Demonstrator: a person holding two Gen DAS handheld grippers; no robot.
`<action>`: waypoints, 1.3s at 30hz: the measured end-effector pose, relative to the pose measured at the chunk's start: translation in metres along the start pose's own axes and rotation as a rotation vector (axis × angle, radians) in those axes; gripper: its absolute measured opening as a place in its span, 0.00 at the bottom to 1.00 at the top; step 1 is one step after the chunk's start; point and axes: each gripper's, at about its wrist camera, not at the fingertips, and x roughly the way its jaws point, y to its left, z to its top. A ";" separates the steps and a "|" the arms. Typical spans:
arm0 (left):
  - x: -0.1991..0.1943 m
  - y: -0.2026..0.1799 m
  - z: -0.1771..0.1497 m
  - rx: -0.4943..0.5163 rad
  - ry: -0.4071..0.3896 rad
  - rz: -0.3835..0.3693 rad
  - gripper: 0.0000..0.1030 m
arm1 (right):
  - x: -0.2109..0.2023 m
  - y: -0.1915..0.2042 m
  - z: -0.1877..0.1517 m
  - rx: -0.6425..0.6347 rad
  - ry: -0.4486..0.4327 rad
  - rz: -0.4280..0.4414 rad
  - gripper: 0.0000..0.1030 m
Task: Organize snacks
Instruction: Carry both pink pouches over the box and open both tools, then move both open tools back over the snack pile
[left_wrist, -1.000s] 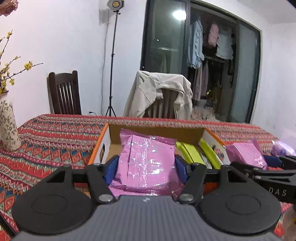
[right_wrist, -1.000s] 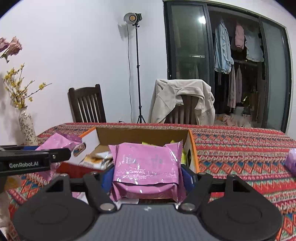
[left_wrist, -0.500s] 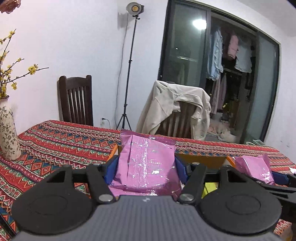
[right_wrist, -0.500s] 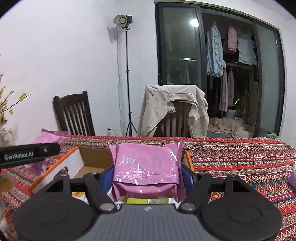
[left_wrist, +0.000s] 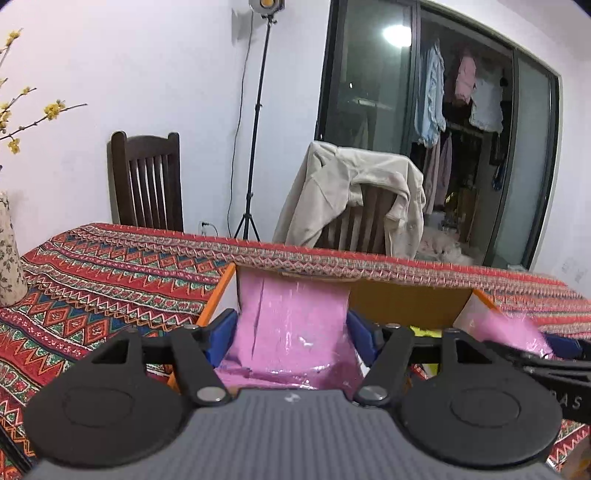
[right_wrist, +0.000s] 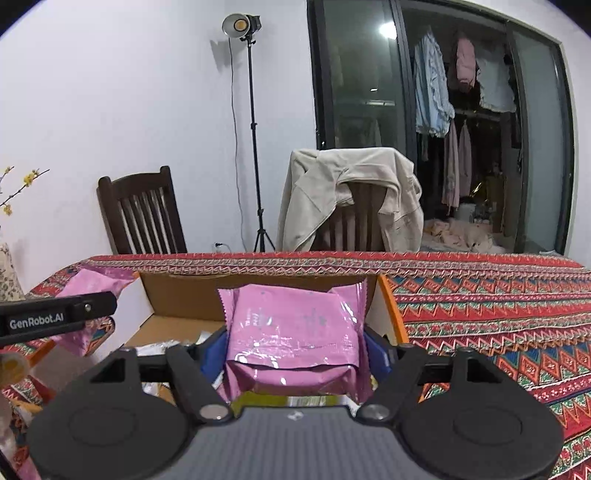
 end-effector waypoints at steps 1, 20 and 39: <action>-0.003 0.000 0.000 -0.003 -0.012 -0.004 0.77 | -0.001 -0.001 0.000 0.002 -0.001 0.010 0.84; -0.023 -0.001 0.008 -0.026 -0.054 0.012 1.00 | -0.017 0.000 0.003 0.010 -0.018 0.002 1.00; -0.096 0.003 0.012 0.078 -0.086 -0.010 1.00 | -0.089 0.012 0.001 -0.055 0.025 -0.005 1.00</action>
